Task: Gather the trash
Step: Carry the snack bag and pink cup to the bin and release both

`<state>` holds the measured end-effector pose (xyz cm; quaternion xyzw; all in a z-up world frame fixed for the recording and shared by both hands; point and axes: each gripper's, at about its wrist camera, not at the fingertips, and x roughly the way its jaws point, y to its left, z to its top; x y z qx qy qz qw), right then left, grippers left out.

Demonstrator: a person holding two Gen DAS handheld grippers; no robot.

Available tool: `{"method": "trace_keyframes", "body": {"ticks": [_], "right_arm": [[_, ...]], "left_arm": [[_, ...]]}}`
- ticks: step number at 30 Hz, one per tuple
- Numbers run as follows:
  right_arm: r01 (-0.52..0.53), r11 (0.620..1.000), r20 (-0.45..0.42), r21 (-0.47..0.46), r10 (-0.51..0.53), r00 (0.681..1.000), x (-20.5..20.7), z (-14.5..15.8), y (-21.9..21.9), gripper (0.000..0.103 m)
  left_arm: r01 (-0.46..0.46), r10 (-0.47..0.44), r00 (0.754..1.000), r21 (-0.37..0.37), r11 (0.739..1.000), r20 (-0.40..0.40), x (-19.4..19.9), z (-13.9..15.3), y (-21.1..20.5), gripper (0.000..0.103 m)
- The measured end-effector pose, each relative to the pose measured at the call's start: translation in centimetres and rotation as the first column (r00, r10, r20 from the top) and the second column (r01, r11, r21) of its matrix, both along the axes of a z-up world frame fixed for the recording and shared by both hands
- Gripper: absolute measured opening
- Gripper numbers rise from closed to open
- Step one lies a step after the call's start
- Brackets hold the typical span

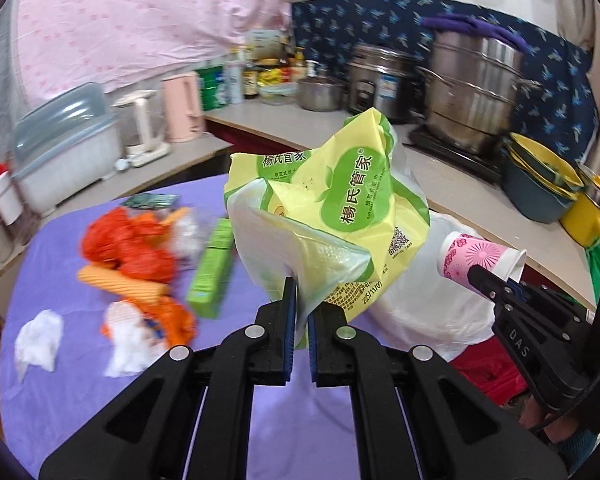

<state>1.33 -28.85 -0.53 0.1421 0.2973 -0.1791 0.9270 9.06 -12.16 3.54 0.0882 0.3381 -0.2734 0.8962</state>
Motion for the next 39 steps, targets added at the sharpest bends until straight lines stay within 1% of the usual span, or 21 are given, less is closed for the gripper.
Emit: {"method": "trace_keyframes", "body": {"ticks": [4, 8, 11, 15, 19, 21, 22, 23, 24, 25, 26, 27, 28, 32, 34, 39], "right_arm": [[0.051, 0.998, -0.019, 0.032, -0.050, 0.999, -0.6, -1.1, -3.9, 0.005], [0.084, 0.995, -0.047, 0.060, -0.082, 0.996, -0.6, -2.7, -6.6, 0.005], [0.097, 0.992, -0.070, 0.085, -0.092, 0.993, -0.1, -4.1, -8.1, 0.005], [0.104, 0.988, -0.088, 0.117, -0.094, 0.992, 1.0, -5.3, -9.6, 0.005], [0.119, 0.986, -0.096, 0.120, -0.108, 0.990, 1.5, -6.2, -10.2, 0.010], [0.121, 0.985, -0.094, 0.122, -0.110, 0.990, 1.9, -6.3, -10.4, 0.011], [0.120, 0.985, -0.092, 0.123, -0.110, 0.990, 2.1, -6.3, -10.4, 0.014], [0.122, 0.985, -0.089, 0.123, -0.111, 0.990, 2.3, -6.3, -10.3, 0.017], [0.121, 0.985, -0.086, 0.123, -0.111, 0.990, 2.3, -6.2, -10.1, 0.024], [0.121, 0.985, -0.082, 0.121, -0.111, 0.990, 2.3, -6.1, -10.0, 0.031], [0.122, 0.986, -0.076, 0.113, -0.114, 0.991, 2.3, -5.8, -9.7, 0.034], [0.123, 0.987, -0.070, 0.108, -0.115, 0.991, 2.3, -5.6, -9.7, 0.039], [0.122, 0.987, -0.063, 0.101, -0.116, 0.991, 2.3, -5.4, -9.4, 0.041], [0.116, 0.990, -0.034, 0.085, -0.114, 0.993, 1.9, -4.1, -8.6, 0.043], [0.111, 0.991, -0.021, 0.079, -0.110, 0.994, 1.8, -3.4, -8.3, 0.046], [0.093, 0.994, 0.007, 0.048, -0.094, 0.996, 1.6, -1.6, -6.5, 0.049]], "left_arm": [[0.073, -0.072, 0.997, 0.024, 0.997, -0.033, -0.3, -1.8, -4.8, 0.005], [0.125, -0.119, 0.989, 0.060, 0.990, -0.092, 0.5, -4.3, -9.4, 0.005], [0.137, -0.129, 0.987, 0.079, 0.987, -0.097, 0.4, -5.5, -10.8, 0.005], [0.144, -0.133, 0.984, 0.087, 0.986, -0.123, 1.3, -6.7, -12.3, 0.006], [0.135, -0.122, 0.984, 0.091, 0.987, -0.132, 2.2, -7.5, -13.2, 0.010], [0.122, -0.110, 0.986, 0.090, 0.988, -0.126, 2.4, -7.6, -13.3, 0.014], [0.111, -0.100, 0.988, 0.087, 0.990, -0.121, 2.6, -7.6, -13.1, 0.021], [0.107, -0.096, 0.988, 0.087, 0.990, -0.120, 2.7, -7.5, -13.1, 0.033], [0.101, -0.091, 0.989, 0.086, 0.991, -0.117, 2.8, -7.4, -13.0, 0.037], [0.092, -0.083, 0.991, 0.082, 0.992, -0.109, 2.9, -7.2, -12.7, 0.043], [0.083, -0.075, 0.992, 0.080, 0.993, -0.101, 3.0, -7.0, -12.5, 0.050], [0.077, -0.070, 0.993, 0.077, 0.994, -0.092, 3.0, -6.9, -12.3, 0.053], [0.066, -0.060, 0.995, 0.076, 0.995, -0.079, 3.1, -6.6, -12.0, 0.057], [0.047, -0.042, 0.997, 0.066, 0.997, -0.069, 3.3, -5.8, -10.9, 0.059], [0.035, -0.031, 0.997, 0.062, 0.997, -0.068, 3.3, -5.5, -10.2, 0.059], [-0.003, 0.006, 0.999, 0.056, 0.998, -0.045, 3.2, -4.6, -8.3, 0.064]]}}
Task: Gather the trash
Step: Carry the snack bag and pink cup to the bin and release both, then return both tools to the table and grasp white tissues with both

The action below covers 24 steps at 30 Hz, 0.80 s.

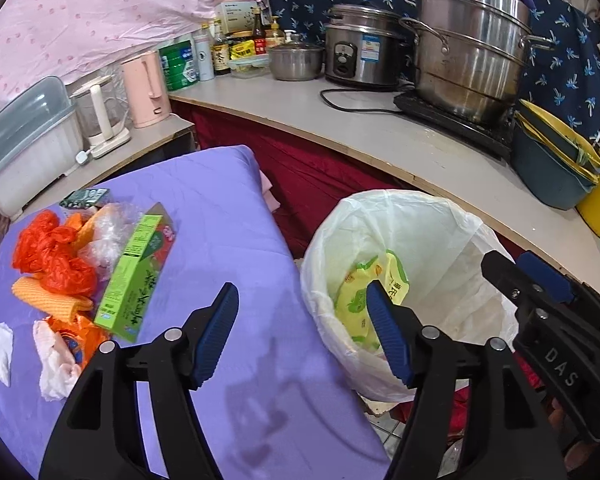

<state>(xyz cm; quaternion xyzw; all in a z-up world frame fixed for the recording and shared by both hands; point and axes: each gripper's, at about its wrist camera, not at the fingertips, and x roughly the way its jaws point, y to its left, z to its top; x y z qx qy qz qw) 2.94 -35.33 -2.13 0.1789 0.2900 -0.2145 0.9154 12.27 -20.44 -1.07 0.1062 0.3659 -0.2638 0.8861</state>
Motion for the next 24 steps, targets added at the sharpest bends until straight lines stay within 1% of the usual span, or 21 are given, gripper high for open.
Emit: {"method": "trace_keyframes", "body": {"ticks": [4, 9, 12, 18, 24], "right_arm": [[-0.017, 1.000, 0.019, -0.016, 0.017, 1.000, 0.0, 1.2, 1.7, 0.053], [-0.056, 0.998, 0.034, -0.032, 0.057, 0.998, 0.3, 2.6, 4.3, 0.055], [-0.080, 0.996, 0.039, -0.042, 0.082, 0.996, 0.6, 3.2, 6.1, 0.056], [-0.143, 0.989, 0.034, -0.038, 0.145, 0.989, 1.3, 3.4, 9.8, 0.057], [-0.223, 0.974, 0.016, -0.033, 0.223, 0.975, 2.4, 2.9, 14.2, 0.057]], "left_arm": [[-0.026, 0.027, 1.000, -0.017, 1.000, 0.008, 0.0, 0.8, 1.9, 0.066], [-0.067, 0.068, 0.997, -0.028, 0.997, 0.025, 0.0, 1.7, 4.7, 0.067], [-0.102, 0.103, 0.994, -0.034, 0.994, 0.033, 0.1, 2.3, 6.9, 0.070], [-0.169, 0.170, 0.984, -0.019, 0.985, 0.049, 0.2, 2.7, 10.9, 0.072], [-0.250, 0.250, 0.968, -0.003, 0.968, 0.032, 0.7, 2.5, 15.9, 0.074]]}}
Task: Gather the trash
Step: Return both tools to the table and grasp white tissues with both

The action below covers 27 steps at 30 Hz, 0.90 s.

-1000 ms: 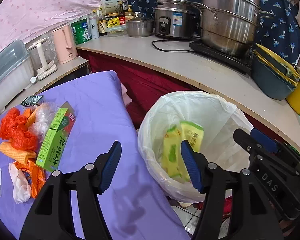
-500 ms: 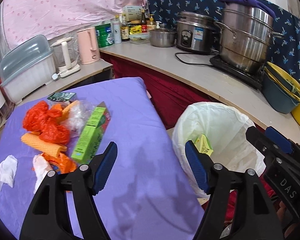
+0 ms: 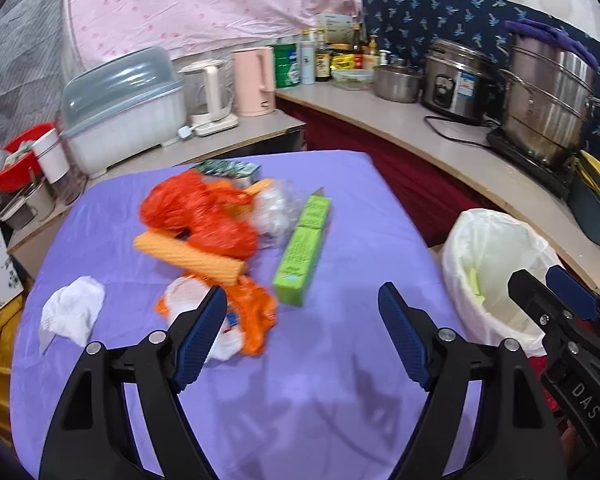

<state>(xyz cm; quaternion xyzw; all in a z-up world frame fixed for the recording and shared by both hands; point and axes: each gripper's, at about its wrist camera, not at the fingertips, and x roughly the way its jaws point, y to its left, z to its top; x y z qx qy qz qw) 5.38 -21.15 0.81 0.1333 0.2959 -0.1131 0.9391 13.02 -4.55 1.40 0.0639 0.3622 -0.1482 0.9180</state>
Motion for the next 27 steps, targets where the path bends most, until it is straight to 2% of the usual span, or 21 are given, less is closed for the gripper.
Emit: {"method": "trace_keyframes", "body": {"ticks": [12, 18, 27], "right_arm": [[-0.128, 0.992, -0.060, 0.013, 0.129, 0.990, 2.3, -1.9, 7.5, 0.057], [-0.192, 0.981, -0.102, 0.024, 0.194, 0.976, 4.2, -3.5, 11.3, 0.057], [-0.276, 0.960, -0.150, 0.040, 0.278, 0.949, 7.8, -5.8, 16.4, 0.057]], "left_arm": [[-0.171, 0.172, 0.984, 0.026, 0.985, -0.049, 1.5, -2.1, 10.1, 0.074], [-0.254, 0.258, 0.964, 0.055, 0.966, -0.067, 2.5, -3.5, 15.4, 0.075], [-0.371, 0.376, 0.922, 0.069, 0.926, -0.088, 4.9, -5.2, 22.6, 0.082]]}}
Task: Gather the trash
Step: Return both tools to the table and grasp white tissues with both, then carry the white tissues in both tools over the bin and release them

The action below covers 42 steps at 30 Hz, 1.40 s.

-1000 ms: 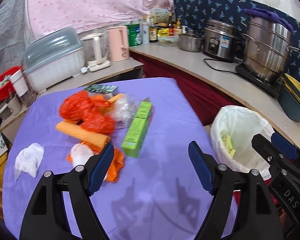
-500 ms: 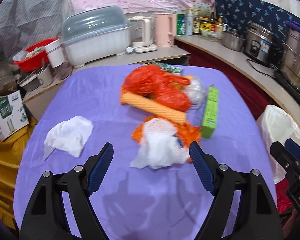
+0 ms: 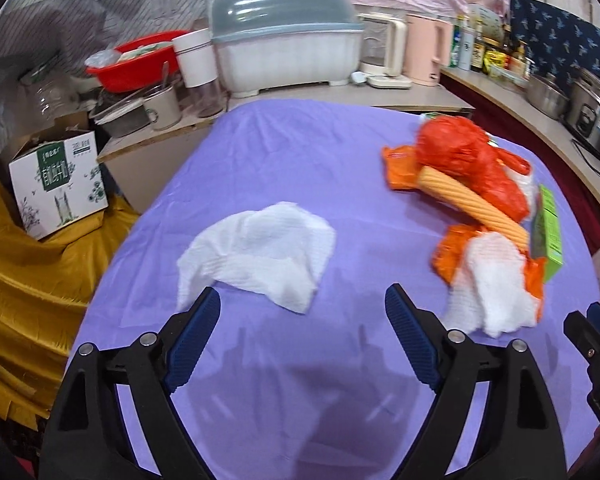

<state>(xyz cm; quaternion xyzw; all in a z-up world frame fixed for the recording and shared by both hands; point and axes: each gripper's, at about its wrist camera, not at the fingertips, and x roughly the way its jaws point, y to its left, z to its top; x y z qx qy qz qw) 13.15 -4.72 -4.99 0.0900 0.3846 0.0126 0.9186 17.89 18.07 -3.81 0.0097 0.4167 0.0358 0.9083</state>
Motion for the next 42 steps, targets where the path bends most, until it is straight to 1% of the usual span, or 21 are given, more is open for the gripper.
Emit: {"method": "trace_keyframes", "body": {"ticks": [2, 6, 12, 14, 15, 18, 19, 20, 22, 24, 26, 27, 28, 29, 32, 35, 42], "right_arm": [[-0.013, 1.000, -0.009, 0.003, 0.013, 1.000, 0.9, -0.4, 0.9, 0.057], [-0.031, 1.000, -0.026, 0.001, 0.031, 0.999, 2.7, -1.4, 2.2, 0.057], [-0.035, 0.999, -0.052, 0.006, 0.035, 0.998, 4.9, -2.6, 3.1, 0.056], [-0.033, 0.999, -0.060, 0.009, 0.033, 0.998, 5.4, -3.0, 3.2, 0.053], [-0.033, 0.999, -0.063, 0.012, 0.034, 0.997, 5.6, -3.2, 3.3, 0.049], [-0.031, 0.999, -0.072, 0.009, 0.031, 0.997, 6.0, -3.6, 3.5, 0.040], [-0.030, 1.000, -0.073, 0.009, 0.031, 0.997, 6.0, -3.7, 3.6, 0.035], [-0.029, 1.000, -0.074, 0.010, 0.029, 0.997, 6.0, -3.8, 3.5, 0.033], [-0.027, 1.000, -0.075, 0.016, 0.028, 0.997, 6.0, -3.8, 3.4, 0.025], [-0.026, 0.999, -0.072, 0.024, 0.027, 0.997, 5.9, -3.7, 3.3, 0.022], [-0.029, 0.999, -0.067, 0.027, 0.031, 0.997, 5.7, -3.5, 3.3, 0.019], [-0.031, 0.999, -0.063, 0.028, 0.033, 0.997, 5.5, -3.4, 3.2, 0.018], [-0.034, 0.999, -0.058, 0.029, 0.035, 0.998, 5.3, -3.2, 3.2, 0.017], [-0.036, 0.999, -0.052, 0.030, 0.037, 0.998, 5.2, -2.9, 3.2, 0.017], [-0.035, 0.999, -0.033, 0.040, 0.036, 0.999, 4.5, -2.2, 2.8, 0.016], [-0.027, 0.998, -0.006, 0.051, 0.028, 1.000, 3.7, -1.1, 2.1, 0.016], [0.009, 0.998, 0.070, 0.069, -0.014, 0.997, 1.3, 1.8, -0.3, 0.015]], "left_arm": [[-0.015, 0.015, 1.000, 0.000, 1.000, -0.002, 0.5, -0.3, 1.3, 0.086], [-0.036, 0.036, 0.999, 0.016, 0.999, -0.010, 1.7, -1.1, 3.3, 0.088], [-0.064, 0.065, 0.997, 0.019, 0.998, -0.043, 4.1, -2.9, 6.0, 0.089], [-0.058, 0.059, 0.997, 0.019, 0.998, -0.054, 4.8, -3.6, 6.6, 0.089], [-0.054, 0.055, 0.997, 0.016, 0.998, -0.062, 5.2, -4.0, 6.7, 0.089], [-0.032, 0.030, 0.995, -0.017, 0.999, -0.092, 6.1, -5.1, 7.1, 0.088], [-0.023, 0.020, 0.995, -0.031, 0.999, -0.099, 6.2, -5.4, 7.0, 0.086], [-0.014, 0.009, 0.994, -0.042, 0.999, -0.107, 6.4, -5.6, 6.9, 0.077], [0.009, -0.018, 0.992, -0.069, 0.998, -0.126, 6.5, -6.0, 6.6, 0.064], [0.015, -0.025, 0.993, -0.081, 0.997, -0.119, 6.3, -5.8, 6.1, 0.054], [0.032, -0.043, 0.992, -0.088, 0.996, -0.120, 6.0, -5.7, 5.5, 0.031], [0.037, -0.048, 0.992, -0.093, 0.995, -0.120, 6.0, -5.6, 5.3, 0.025], [0.042, -0.054, 0.991, -0.101, 0.994, -0.121, 5.8, -5.4, 4.9, 0.016], [0.048, -0.061, 0.991, -0.110, 0.993, -0.122, 5.6, -5.3, 4.6, 0.009], [0.070, -0.088, 0.989, -0.149, 0.986, -0.119, 5.0, -4.7, 3.6, 0.007], [0.093, -0.109, 0.989, -0.152, 0.984, -0.097, 4.0, -3.8, 2.4, 0.006], [0.168, -0.176, 0.984, -0.169, 0.971, -0.036, 1.6, -0.6, -1.3, 0.005]]}}
